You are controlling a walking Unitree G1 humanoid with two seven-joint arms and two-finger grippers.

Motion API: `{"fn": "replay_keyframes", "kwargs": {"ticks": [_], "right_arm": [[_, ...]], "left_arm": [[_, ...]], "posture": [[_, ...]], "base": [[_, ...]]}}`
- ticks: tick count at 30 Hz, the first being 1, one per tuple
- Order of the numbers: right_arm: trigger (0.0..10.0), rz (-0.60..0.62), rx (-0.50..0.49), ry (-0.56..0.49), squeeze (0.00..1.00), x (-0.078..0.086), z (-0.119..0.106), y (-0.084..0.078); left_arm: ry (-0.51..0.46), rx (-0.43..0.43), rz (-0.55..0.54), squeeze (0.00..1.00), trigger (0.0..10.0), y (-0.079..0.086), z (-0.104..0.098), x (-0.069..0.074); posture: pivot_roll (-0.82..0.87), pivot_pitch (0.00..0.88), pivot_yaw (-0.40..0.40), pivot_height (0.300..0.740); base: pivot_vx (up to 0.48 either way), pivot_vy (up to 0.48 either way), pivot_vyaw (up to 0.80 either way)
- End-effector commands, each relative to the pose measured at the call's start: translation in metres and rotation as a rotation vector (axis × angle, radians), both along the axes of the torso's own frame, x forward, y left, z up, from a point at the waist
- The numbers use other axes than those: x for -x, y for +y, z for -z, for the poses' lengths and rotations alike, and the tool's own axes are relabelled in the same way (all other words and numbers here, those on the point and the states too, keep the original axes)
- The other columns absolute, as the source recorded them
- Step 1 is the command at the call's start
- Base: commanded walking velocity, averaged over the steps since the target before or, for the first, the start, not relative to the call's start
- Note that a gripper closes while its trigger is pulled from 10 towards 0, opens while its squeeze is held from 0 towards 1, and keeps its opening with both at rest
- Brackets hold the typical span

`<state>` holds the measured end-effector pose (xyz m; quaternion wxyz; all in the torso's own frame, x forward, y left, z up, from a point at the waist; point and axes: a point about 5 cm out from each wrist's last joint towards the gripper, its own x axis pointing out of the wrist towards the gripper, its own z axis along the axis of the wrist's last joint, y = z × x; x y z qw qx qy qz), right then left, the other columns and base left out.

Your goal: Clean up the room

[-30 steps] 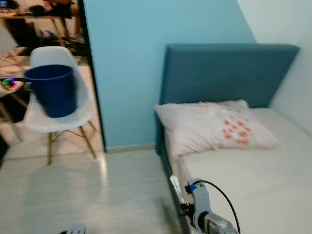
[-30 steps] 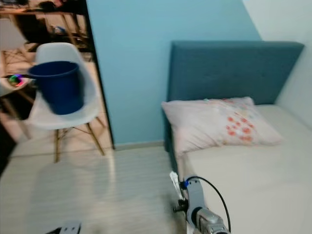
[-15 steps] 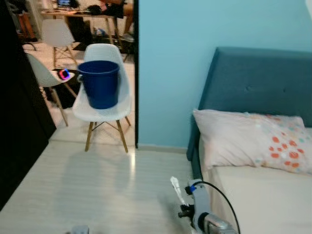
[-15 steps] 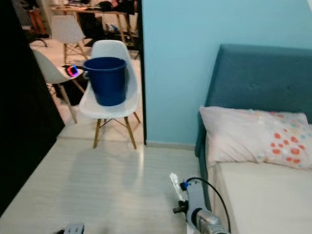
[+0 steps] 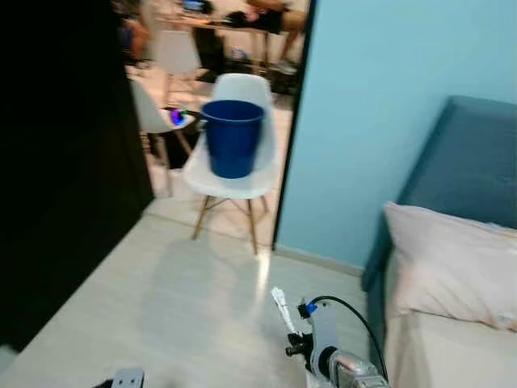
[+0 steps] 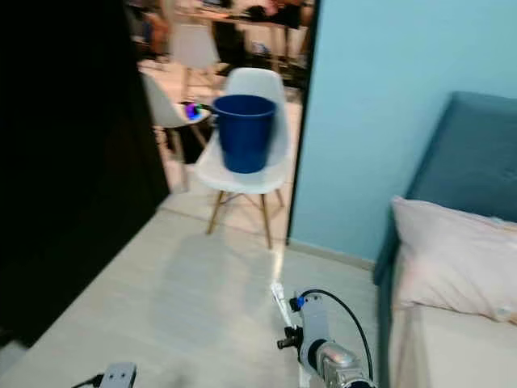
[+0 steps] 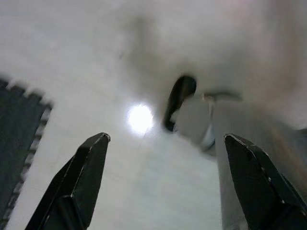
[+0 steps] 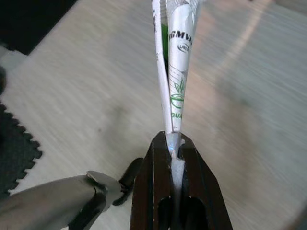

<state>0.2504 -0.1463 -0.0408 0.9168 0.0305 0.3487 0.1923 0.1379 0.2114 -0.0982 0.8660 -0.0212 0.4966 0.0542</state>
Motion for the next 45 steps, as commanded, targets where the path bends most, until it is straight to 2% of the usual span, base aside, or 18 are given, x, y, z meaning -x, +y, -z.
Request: {"fn": "replay_keyframes", "kwargs": {"ticks": [1, 10, 17, 24, 33, 35, 41, 45], "right_arm": [[10.0, -0.014, 0.008, -0.007, 0.00, 0.000, 0.000, 0.001], [10.0, -0.048, -0.007, -0.052, 0.00, -0.012, -0.010, 0.009], [10.0, -0.077, -0.006, -0.067, 0.00, -0.014, -0.012, 0.011], [10.0, -0.116, -0.013, -0.097, 0.00, -0.018, -0.017, 0.016], [10.0, -0.097, -0.019, -0.121, 0.00, -0.023, -0.021, 0.016], [10.0, -0.096, -0.021, -0.124, 0.00, -0.025, -0.022, 0.017], [10.0, -0.122, -0.026, -0.153, 0.00, -0.031, -0.029, 0.021], [10.0, -0.119, -0.029, -0.173, 0.00, -0.035, -0.033, 0.023]], "left_arm": [[0.000, -0.002, 0.005, 0.00, 10.0, 0.001, -0.001, -0.002], [-0.022, -0.027, 0.008, 0.00, 10.0, 0.006, -0.004, -0.008], [-0.028, -0.033, 0.012, 0.00, 10.0, 0.006, -0.004, -0.009], [-0.035, -0.041, 0.027, 0.00, 10.0, 0.003, -0.006, -0.015], [-0.055, -0.031, 0.026, 0.00, 10.0, 0.001, -0.007, -0.019], [-0.065, -0.029, 0.025, 0.00, 10.0, 0.000, -0.008, -0.021], [-0.145, -0.017, 0.019, 0.00, 10.0, -0.003, -0.018, -0.043], [-0.179, -0.011, 0.026, 0.00, 10.0, -0.005, -0.023, -0.052]], "posture": [[0.10, 0.000, -0.059, 0.740], [0.10, 0.000, -0.057, 0.740], [0.10, 0.000, -0.055, 0.740], [0.10, 0.000, -0.054, 0.740], [0.10, 0.000, -0.060, 0.740], [0.10, 0.000, -0.062, 0.740], [0.10, 0.000, -0.062, 0.740], [0.10, 0.000, -0.058, 0.740]], "base": [[0.000, 0.000, 0.73], [0.300, 0.000, 0.00], [0.318, 0.000, 0.00], [0.314, 0.000, 0.80], [0.316, 0.000, 0.14], [0.315, 0.000, 0.00], [0.316, 0.000, 0.00], [0.317, 0.000, 0.00]]}}
